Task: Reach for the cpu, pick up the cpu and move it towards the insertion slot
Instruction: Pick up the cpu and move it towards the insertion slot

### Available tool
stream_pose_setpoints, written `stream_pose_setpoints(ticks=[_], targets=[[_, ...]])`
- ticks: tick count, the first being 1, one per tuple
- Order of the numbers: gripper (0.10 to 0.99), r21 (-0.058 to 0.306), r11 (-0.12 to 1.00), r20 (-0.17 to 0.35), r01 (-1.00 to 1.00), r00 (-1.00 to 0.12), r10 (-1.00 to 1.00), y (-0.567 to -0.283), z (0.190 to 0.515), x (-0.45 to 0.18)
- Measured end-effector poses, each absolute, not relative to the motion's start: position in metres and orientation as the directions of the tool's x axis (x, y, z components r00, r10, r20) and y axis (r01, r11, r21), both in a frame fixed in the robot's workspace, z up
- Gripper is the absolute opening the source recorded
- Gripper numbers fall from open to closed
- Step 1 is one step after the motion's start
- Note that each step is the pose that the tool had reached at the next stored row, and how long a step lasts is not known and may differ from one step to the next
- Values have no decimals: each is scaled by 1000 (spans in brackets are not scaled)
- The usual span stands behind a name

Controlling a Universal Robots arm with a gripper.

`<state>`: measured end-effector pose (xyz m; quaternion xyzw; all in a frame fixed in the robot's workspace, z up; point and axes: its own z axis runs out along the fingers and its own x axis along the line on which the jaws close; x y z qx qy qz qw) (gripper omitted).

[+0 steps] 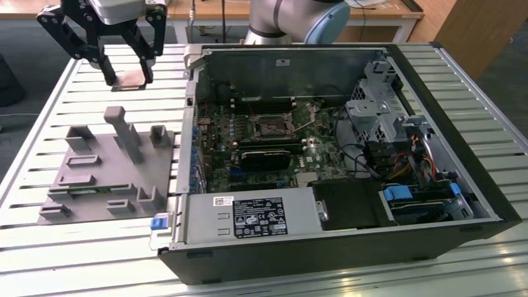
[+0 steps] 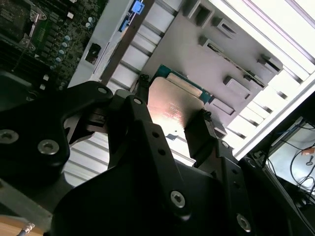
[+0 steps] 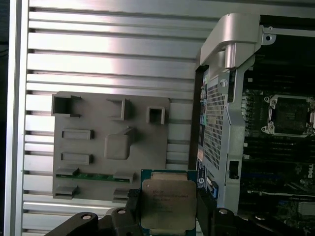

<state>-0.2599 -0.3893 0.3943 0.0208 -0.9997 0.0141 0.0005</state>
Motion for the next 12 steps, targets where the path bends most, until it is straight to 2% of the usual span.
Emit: stream_pose_setpoints(ticks=[12], targets=[[541, -28, 999, 2, -42, -999, -42, -389, 394, -245]])
